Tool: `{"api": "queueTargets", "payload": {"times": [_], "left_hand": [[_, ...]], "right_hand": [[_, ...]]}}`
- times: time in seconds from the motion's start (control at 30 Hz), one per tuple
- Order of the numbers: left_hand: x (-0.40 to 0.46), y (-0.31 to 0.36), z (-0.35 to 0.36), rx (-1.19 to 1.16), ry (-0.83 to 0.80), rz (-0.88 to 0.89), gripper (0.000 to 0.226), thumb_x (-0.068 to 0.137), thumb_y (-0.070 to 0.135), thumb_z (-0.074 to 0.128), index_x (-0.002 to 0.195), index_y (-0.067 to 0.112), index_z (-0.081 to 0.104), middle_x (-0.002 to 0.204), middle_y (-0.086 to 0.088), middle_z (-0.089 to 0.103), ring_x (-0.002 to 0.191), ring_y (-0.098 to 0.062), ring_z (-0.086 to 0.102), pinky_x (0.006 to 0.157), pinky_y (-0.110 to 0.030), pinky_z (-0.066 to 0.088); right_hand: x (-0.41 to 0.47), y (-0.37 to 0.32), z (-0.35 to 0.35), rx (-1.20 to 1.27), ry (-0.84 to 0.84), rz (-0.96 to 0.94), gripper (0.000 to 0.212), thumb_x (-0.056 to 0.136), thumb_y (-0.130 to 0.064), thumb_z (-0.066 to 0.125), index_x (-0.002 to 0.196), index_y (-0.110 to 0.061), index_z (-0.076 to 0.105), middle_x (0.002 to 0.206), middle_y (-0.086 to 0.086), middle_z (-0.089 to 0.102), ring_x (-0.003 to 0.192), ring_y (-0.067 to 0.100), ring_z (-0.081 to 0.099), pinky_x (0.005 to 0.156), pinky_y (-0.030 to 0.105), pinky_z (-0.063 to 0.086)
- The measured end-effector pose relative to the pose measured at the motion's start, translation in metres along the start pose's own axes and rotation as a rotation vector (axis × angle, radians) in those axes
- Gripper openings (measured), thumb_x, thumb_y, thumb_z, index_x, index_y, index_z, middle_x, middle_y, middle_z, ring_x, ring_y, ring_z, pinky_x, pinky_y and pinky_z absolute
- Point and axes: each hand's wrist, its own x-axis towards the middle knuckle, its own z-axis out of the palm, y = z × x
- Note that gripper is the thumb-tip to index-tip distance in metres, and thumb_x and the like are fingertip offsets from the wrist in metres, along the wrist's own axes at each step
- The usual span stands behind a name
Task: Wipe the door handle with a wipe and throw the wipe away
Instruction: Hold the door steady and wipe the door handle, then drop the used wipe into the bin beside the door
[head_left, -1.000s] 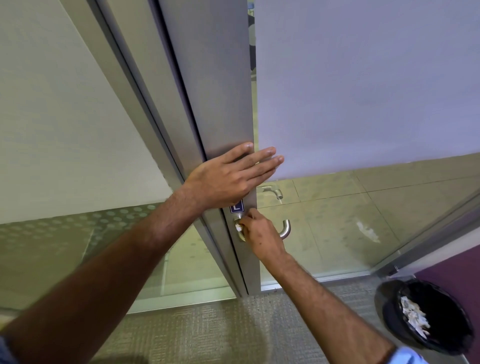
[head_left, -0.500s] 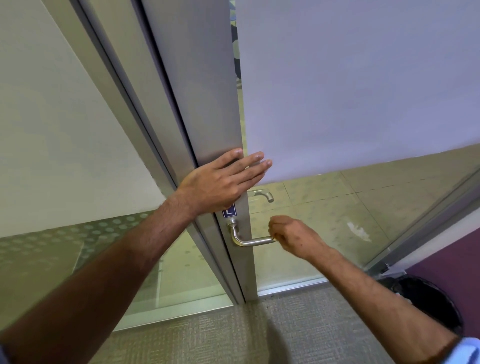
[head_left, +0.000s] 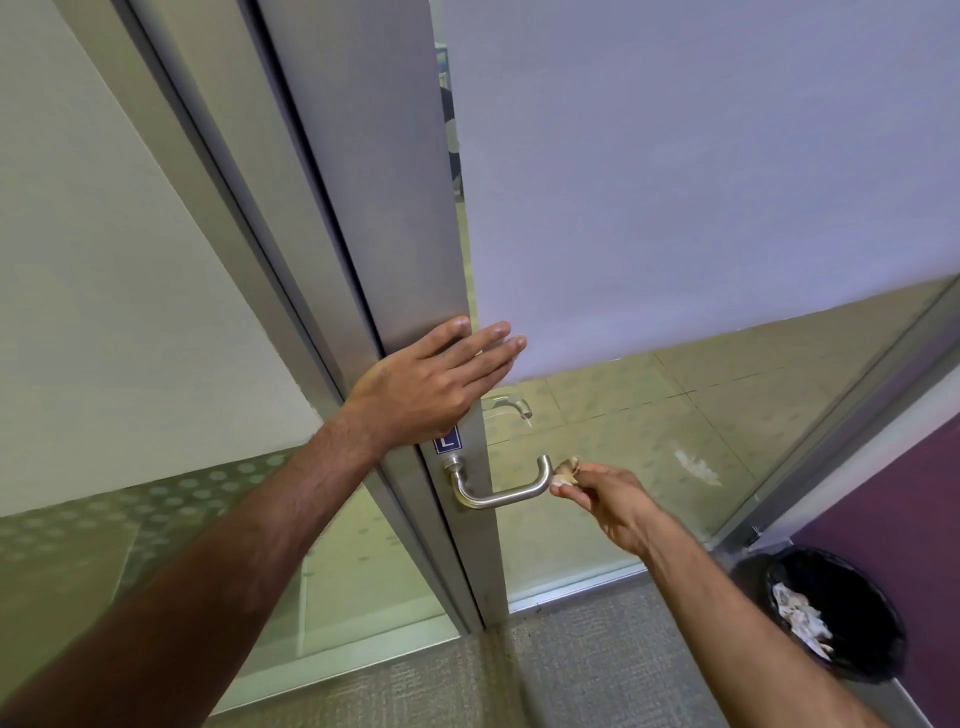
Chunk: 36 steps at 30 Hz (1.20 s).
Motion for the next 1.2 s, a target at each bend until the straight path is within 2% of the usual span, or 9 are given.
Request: {"api": "queueTargets", "payload": {"times": [0.07, 0.2, 0.33, 0.47, 0.67, 0.9, 1.03, 1.1, 1.2], "left_hand": [[0.000, 0.000, -0.001, -0.019, 0.006, 0.000, 0.060, 0.105, 0.014, 0.044, 0.163, 0.006, 0.033, 0.172, -0.008, 0.026, 0.159, -0.028, 0.022, 0.127, -0.048, 0.012], [-0.002, -0.003, -0.010, -0.126, 0.024, 0.002, 0.060, 0.096, 0.016, 0.059, 0.155, 0.009, 0.050, 0.167, -0.008, 0.038, 0.155, -0.028, 0.032, 0.125, -0.049, 0.018], [0.015, 0.013, -0.027, -0.404, 0.088, -0.103, 0.056, 0.099, 0.036, 0.050, 0.146, 0.008, 0.062, 0.158, -0.012, 0.050, 0.149, -0.033, 0.043, 0.119, -0.050, 0.031], [0.049, 0.072, -0.047, -0.764, 0.086, -0.242, 0.070, 0.098, 0.048, 0.048, 0.154, 0.006, 0.050, 0.161, -0.011, 0.045, 0.151, -0.031, 0.039, 0.120, -0.049, 0.031], [0.133, 0.143, -0.062, -0.985, 0.025, -0.199, 0.077, 0.098, 0.053, 0.047, 0.161, 0.010, 0.038, 0.167, -0.007, 0.036, 0.156, -0.025, 0.030, 0.125, -0.047, 0.029], [0.251, 0.255, -0.054, -1.167, -0.041, -0.161, 0.081, 0.100, 0.054, 0.054, 0.167, 0.020, 0.025, 0.173, 0.003, 0.014, 0.160, -0.014, 0.012, 0.128, -0.038, 0.013], [0.314, 0.334, -0.030, -1.252, -0.144, -0.180, 0.083, 0.102, 0.051, 0.061, 0.168, 0.022, 0.019, 0.171, 0.008, 0.004, 0.159, -0.010, 0.004, 0.131, -0.040, 0.010], [0.350, 0.375, -0.015, -1.312, -0.181, -0.198, 0.081, 0.103, 0.048, 0.062, 0.167, 0.018, 0.024, 0.172, 0.004, 0.009, 0.159, -0.011, 0.007, 0.130, -0.039, 0.011], [0.396, 0.439, 0.019, -1.375, -0.258, -0.220, 0.078, 0.102, 0.042, 0.068, 0.163, 0.007, 0.033, 0.170, -0.010, 0.026, 0.158, -0.024, 0.024, 0.126, -0.040, 0.020]], "right_hand": [[-0.012, 0.004, -0.011, 0.170, 0.017, 0.011, 0.017, 0.094, 0.015, 0.046, 0.100, 0.016, 0.062, 0.086, 0.027, 0.075, 0.078, 0.036, 0.076, 0.063, 0.026, 0.063], [-0.046, -0.003, -0.029, 0.170, 0.048, -0.131, 0.025, 0.090, 0.017, 0.043, 0.091, 0.012, 0.068, 0.093, 0.026, 0.074, 0.079, 0.036, 0.076, 0.064, 0.023, 0.061], [-0.085, -0.030, -0.061, 0.189, 0.109, -0.279, 0.021, 0.085, 0.008, 0.049, 0.090, 0.015, 0.068, 0.097, 0.030, 0.074, 0.089, 0.043, 0.074, 0.069, 0.028, 0.062], [-0.117, -0.058, -0.088, 0.171, 0.129, -0.408, 0.015, 0.086, -0.002, 0.067, 0.085, 0.012, 0.074, 0.094, 0.029, 0.074, 0.088, 0.041, 0.073, 0.072, 0.029, 0.061], [-0.146, -0.093, -0.147, 0.063, 0.217, -0.526, 0.020, 0.082, 0.018, 0.063, 0.089, 0.003, 0.073, 0.088, 0.018, 0.079, 0.082, 0.026, 0.077, 0.069, 0.021, 0.060], [-0.136, -0.121, -0.292, -0.026, 0.349, -0.543, 0.033, 0.079, 0.016, 0.069, 0.105, -0.003, 0.072, 0.096, 0.012, 0.079, 0.088, 0.025, 0.077, 0.077, 0.023, 0.059], [-0.104, -0.121, -0.386, -0.130, 0.467, -0.464, 0.024, 0.080, 0.011, 0.072, 0.090, -0.010, 0.077, 0.081, 0.006, 0.080, 0.078, 0.018, 0.076, 0.072, 0.023, 0.058], [-0.080, -0.117, -0.437, -0.173, 0.525, -0.407, 0.022, 0.080, 0.008, 0.075, 0.085, -0.014, 0.077, 0.077, 0.005, 0.078, 0.073, 0.016, 0.072, 0.072, 0.027, 0.059], [-0.034, -0.101, -0.510, -0.233, 0.610, -0.326, 0.017, 0.083, 0.004, 0.074, 0.096, -0.008, 0.073, 0.079, 0.006, 0.071, 0.069, 0.019, 0.065, 0.068, 0.038, 0.058]]}}
